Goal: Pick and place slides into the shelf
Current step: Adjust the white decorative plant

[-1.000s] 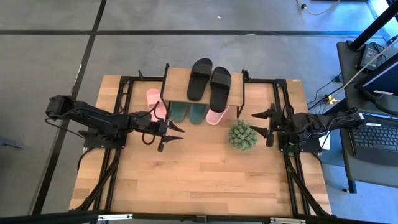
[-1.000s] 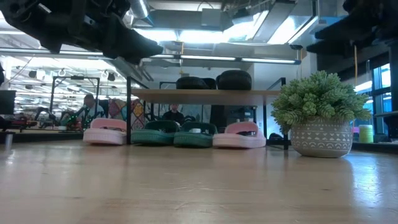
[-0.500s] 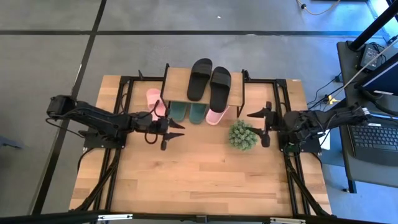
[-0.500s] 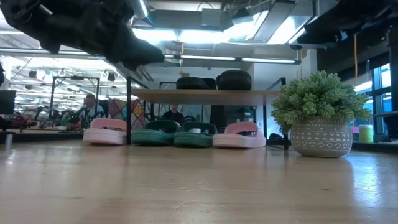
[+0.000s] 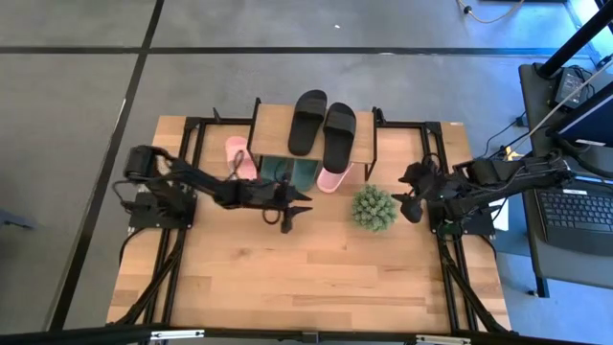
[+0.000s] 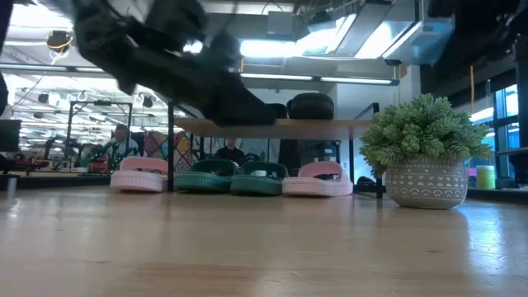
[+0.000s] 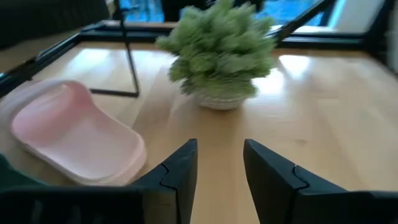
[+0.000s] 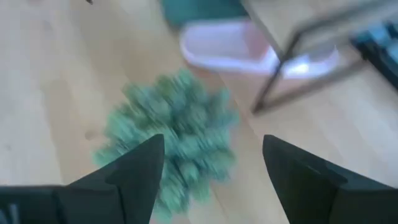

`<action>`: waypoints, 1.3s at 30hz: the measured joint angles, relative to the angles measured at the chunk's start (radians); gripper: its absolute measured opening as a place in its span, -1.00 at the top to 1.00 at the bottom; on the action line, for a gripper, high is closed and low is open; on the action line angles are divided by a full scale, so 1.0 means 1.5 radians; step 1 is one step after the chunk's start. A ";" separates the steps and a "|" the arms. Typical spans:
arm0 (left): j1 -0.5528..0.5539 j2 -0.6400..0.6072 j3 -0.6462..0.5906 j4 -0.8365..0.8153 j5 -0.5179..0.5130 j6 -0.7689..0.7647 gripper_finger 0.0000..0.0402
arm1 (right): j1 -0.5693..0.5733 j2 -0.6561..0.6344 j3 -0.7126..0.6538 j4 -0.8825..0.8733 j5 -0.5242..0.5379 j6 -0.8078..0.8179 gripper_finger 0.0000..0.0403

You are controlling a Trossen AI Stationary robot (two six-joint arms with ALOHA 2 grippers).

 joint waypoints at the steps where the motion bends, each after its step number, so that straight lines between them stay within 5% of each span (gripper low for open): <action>1: 0.003 0.023 0.017 0.000 -0.008 0.000 0.39 | 0.000 0.008 0.003 -0.025 -0.002 0.023 -0.35; 14: 0.030 0.219 0.206 -0.021 -0.025 -0.018 0.39 | -0.013 0.074 -0.017 -0.128 0.072 0.240 -0.35; 39: 0.046 0.367 0.431 -0.184 -0.032 -0.017 0.39 | -0.041 0.089 -0.017 -0.118 0.068 0.238 -0.35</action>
